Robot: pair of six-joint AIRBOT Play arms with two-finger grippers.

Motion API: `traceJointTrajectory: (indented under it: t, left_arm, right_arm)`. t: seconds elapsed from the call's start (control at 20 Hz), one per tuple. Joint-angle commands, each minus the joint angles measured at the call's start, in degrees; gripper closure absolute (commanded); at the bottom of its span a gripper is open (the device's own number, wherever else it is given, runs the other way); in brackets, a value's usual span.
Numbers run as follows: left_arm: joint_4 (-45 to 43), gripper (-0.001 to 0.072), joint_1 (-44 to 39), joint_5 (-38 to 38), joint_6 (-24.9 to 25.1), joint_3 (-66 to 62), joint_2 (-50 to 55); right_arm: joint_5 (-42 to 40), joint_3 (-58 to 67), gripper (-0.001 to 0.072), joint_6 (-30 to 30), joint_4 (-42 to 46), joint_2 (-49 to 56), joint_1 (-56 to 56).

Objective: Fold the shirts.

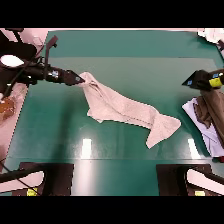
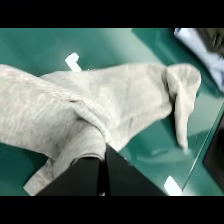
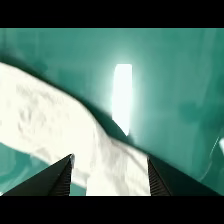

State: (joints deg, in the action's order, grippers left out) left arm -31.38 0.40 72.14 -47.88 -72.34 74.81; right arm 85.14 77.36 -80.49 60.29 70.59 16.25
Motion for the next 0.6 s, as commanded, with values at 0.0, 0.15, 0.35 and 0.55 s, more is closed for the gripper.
traceJointTrajectory:
  t: [0.0, 0.15, 0.35, 0.55]
  left_arm:
    - [-10.2, 0.0683, 0.0, 6.6, -5.8, -1.4, -6.4]
    - [-13.5, 0.0682, 0.0, 8.0, -6.2, -1.4, -7.1]
    - [-13.6, 0.0682, 0.0, 7.7, -6.1, -1.4, -7.1]
    - [-13.6, 0.0682, 0.0, 7.2, -6.1, -1.4, -7.1]
  right_arm:
    - [11.1, -0.1, 0.0184, -8.5, 3.5, 4.6, 0.0]
    - [13.2, -1.9, 0.0184, -11.2, 10.2, 4.3, 0.4]
    - [7.9, -10.9, 0.0184, -9.4, 4.9, 4.6, 4.0]
    - [1.9, -16.3, 0.0184, -6.1, 1.4, 8.5, 5.3]
